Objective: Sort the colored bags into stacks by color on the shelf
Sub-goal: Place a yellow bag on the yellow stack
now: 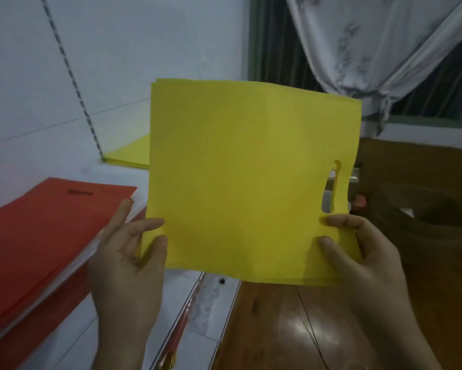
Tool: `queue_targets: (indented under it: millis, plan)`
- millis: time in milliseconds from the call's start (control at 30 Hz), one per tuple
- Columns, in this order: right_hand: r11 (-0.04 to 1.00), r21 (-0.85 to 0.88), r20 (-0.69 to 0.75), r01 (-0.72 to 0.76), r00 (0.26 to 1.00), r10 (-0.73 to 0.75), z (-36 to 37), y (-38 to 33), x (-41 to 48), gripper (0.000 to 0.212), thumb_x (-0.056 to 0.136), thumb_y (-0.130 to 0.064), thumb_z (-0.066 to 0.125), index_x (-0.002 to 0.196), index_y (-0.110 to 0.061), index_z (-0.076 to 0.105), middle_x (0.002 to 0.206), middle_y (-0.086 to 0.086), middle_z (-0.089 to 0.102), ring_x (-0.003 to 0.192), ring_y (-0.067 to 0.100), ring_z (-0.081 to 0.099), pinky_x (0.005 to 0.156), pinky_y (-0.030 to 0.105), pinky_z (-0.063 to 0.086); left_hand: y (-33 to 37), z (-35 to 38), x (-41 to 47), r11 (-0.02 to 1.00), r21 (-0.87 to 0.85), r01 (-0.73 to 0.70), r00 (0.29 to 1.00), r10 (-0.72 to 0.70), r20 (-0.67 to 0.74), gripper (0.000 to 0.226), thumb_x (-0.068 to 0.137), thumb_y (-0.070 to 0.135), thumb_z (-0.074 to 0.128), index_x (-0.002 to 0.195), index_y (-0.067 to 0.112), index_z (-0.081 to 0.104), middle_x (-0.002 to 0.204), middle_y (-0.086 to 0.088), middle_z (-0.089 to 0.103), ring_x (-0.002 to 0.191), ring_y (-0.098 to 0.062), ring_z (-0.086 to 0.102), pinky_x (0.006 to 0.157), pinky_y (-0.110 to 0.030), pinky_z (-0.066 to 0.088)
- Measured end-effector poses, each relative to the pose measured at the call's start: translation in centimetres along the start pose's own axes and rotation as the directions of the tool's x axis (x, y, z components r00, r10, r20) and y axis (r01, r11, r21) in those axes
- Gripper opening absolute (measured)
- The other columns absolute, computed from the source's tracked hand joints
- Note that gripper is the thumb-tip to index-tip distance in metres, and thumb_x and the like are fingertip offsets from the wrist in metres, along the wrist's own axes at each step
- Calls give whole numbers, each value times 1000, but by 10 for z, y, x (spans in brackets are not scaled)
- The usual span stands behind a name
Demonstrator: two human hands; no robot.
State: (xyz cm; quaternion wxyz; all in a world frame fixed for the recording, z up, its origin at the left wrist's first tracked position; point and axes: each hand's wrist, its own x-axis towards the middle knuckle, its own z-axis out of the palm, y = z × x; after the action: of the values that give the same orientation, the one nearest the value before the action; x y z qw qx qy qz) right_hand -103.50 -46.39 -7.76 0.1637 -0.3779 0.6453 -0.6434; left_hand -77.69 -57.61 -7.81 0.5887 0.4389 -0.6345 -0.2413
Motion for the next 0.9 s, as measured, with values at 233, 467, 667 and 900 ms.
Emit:
queue_targets:
  millis: [233, 467, 667, 900]
  plan:
    - [996, -53, -13, 72, 997, -73, 25, 10, 147, 25, 89, -12, 69, 104, -32, 68, 113, -15, 62, 90, -4, 61, 69, 24, 51, -34, 98, 110, 998, 62, -11, 985, 0, 174, 38, 87, 5, 72, 97, 42, 69, 63, 20, 59, 53, 0, 43, 55, -17, 39]
    - [997, 12, 38, 74, 996, -75, 63, 25, 257, 27, 92, -14, 67, 116, -24, 68, 106, -18, 57, 78, -18, 57, 52, 5, 46, -47, 148, 196, 978, 205, -29, 990, 0, 138, 41, 90, 14, 67, 117, 45, 63, 105, 38, 53, 99, -1, 53, 80, -32, 50]
    - [992, 44, 260, 122, 957, -130, 140, 54, 348, 32, 90, -21, 71, 118, -35, 68, 102, -26, 62, 88, -4, 63, 64, 26, 57, -73, 158, 228, 877, 480, -4, 1000, 18, -25, 43, 88, 6, 67, 126, 26, 64, 116, 21, 51, 95, 0, 47, 85, -32, 45]
    - [967, 143, 588, 211, 768, -255, 264, 74, 445, 38, 87, -6, 74, 117, -29, 68, 100, -22, 64, 84, -3, 65, 68, 26, 60, -103, 164, 252, 712, 639, 292, 942, -97, -323, 45, 85, 7, 68, 126, 26, 63, 109, 16, 53, 89, -3, 48, 75, -25, 36]
